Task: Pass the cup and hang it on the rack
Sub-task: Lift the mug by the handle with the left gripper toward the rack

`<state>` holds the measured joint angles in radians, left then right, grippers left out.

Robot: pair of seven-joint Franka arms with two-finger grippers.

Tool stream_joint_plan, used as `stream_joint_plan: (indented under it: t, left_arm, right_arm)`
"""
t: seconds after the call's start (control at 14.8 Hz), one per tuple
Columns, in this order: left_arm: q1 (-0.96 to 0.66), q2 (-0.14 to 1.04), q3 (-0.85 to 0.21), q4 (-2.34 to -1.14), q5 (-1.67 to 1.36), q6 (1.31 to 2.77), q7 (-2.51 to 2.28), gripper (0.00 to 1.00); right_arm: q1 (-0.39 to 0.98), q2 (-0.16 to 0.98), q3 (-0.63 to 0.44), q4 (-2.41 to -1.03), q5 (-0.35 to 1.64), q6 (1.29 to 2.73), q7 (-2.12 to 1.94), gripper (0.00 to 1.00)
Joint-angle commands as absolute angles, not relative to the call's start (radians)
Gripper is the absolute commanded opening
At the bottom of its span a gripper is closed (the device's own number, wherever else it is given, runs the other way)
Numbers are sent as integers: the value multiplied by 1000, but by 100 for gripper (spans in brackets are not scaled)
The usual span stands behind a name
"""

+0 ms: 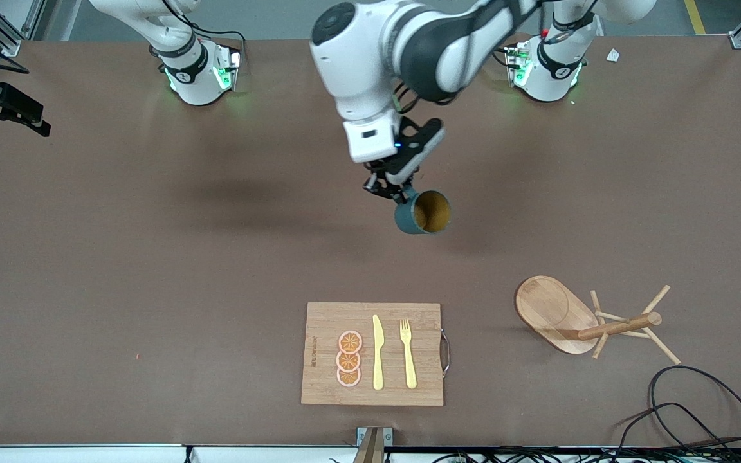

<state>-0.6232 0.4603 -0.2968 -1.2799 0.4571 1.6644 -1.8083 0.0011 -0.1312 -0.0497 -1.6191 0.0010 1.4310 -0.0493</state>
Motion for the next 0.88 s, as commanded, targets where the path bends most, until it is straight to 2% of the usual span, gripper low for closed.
stream_joint_plan:
  t: [0.0,0.81]
  left_arm:
    - [-520,381,-304,-1312,326,1664,-1718,1]
    - [-161,344,-307,-1287,-154,1733,-1539,0]
  right_arm:
    - [2,-149,-51,-1631,14,1428,-38,100]
    - [0,-149,-49,-1632,12,1428,-41,100]
